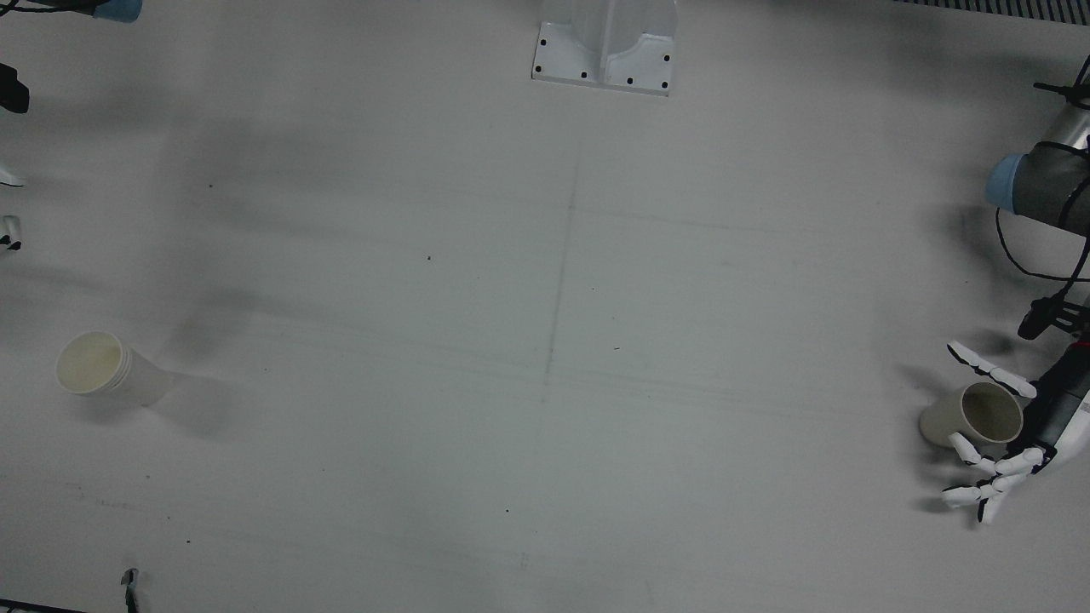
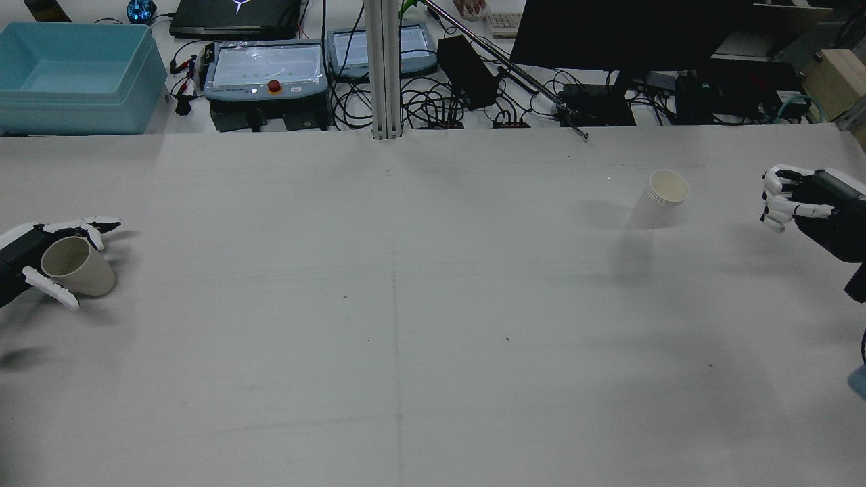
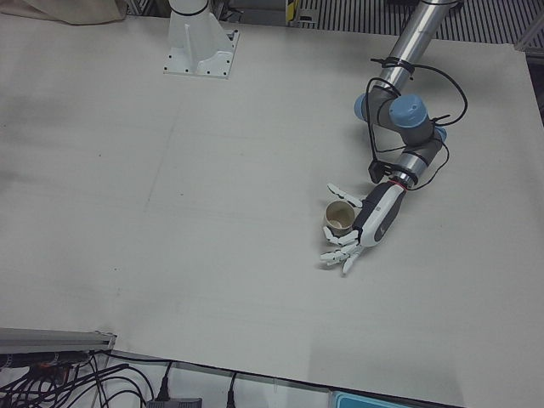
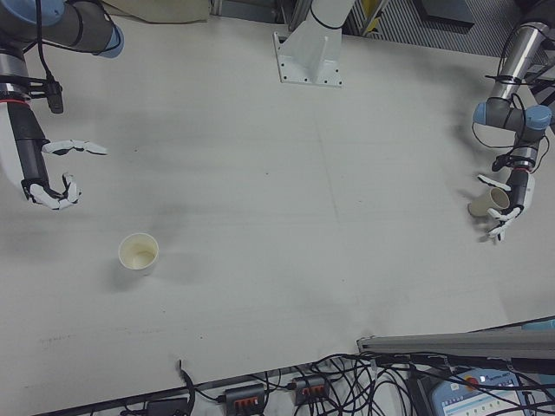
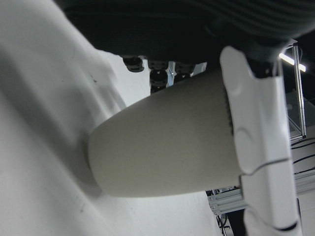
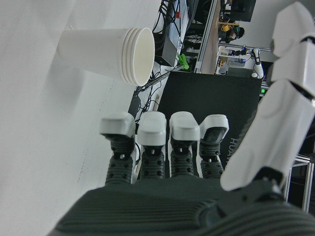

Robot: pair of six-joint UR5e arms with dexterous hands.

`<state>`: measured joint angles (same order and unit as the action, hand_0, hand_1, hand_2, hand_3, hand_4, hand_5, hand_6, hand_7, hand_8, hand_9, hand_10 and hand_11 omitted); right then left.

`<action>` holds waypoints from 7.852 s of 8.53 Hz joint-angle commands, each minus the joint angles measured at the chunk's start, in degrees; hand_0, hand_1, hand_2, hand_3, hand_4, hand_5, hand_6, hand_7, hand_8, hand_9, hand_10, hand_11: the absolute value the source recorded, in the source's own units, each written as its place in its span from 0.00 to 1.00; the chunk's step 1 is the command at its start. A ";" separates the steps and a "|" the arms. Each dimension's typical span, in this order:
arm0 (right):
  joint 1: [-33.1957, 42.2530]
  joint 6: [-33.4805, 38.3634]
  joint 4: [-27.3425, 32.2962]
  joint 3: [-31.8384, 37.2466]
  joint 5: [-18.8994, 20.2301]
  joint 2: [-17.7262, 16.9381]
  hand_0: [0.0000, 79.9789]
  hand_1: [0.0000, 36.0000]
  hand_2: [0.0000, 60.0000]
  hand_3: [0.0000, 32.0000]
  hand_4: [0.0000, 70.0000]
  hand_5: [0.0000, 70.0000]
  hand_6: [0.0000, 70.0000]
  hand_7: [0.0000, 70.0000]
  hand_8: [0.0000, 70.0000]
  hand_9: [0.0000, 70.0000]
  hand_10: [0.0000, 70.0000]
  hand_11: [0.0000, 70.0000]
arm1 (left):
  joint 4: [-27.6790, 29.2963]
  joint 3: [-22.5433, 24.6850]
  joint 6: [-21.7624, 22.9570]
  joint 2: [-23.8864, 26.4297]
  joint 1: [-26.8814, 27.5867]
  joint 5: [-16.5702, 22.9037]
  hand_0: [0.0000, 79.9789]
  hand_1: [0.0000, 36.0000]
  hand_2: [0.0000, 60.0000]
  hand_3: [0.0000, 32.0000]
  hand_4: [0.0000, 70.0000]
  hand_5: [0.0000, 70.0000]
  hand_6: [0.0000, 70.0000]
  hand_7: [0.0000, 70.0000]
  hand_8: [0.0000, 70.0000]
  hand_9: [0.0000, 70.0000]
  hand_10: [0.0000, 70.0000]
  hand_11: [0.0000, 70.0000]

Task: Pour water
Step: 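Close the left hand fingers around the paper cup, then reach the right hand to the other white paper cup, then wrap the right hand around the white cup and lift it, then raise both cups, bringing the left-held cup toward the table center, then tilt the right-held cup over the left-held cup to pour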

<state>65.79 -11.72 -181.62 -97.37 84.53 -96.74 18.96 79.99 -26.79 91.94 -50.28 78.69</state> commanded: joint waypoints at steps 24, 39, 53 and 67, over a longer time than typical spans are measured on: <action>-5.84 -14.56 11.20 28.90 -3.76 17.73 0.69 0.54 0.01 0.11 0.00 0.68 0.05 0.17 0.04 0.05 0.03 0.08 | -9.21 8.78 9.74 -0.36 -0.17 -0.47 0.75 0.98 1.00 0.00 0.94 1.00 0.29 0.36 0.24 0.22 0.07 0.12; -12.16 -19.48 6.54 28.46 -9.45 23.79 0.73 0.67 0.18 0.01 0.02 0.86 0.11 0.32 0.09 0.12 0.04 0.10 | -4.03 8.86 10.97 -4.48 -0.26 -1.70 0.76 0.92 1.00 0.00 0.91 1.00 0.28 0.35 0.24 0.22 0.06 0.12; 7.95 -16.83 -23.28 -10.62 1.70 28.67 1.00 1.00 0.99 0.00 0.41 1.00 0.78 1.00 0.80 1.00 0.57 0.85 | -43.97 24.09 3.77 26.21 11.12 6.74 0.78 1.00 1.00 0.00 0.96 1.00 0.34 0.39 0.25 0.21 0.06 0.12; -8.35 -25.91 -24.83 -10.57 -10.17 36.86 1.00 1.00 1.00 0.00 0.41 1.00 0.80 1.00 0.80 1.00 0.64 0.94 | -37.63 18.75 11.47 25.83 10.82 4.73 0.77 0.94 1.00 0.00 0.96 1.00 0.35 0.40 0.26 0.22 0.07 0.12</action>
<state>50.52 -56.71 -216.64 -108.17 75.30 -51.97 -25.63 93.72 -21.58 131.50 -38.81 85.07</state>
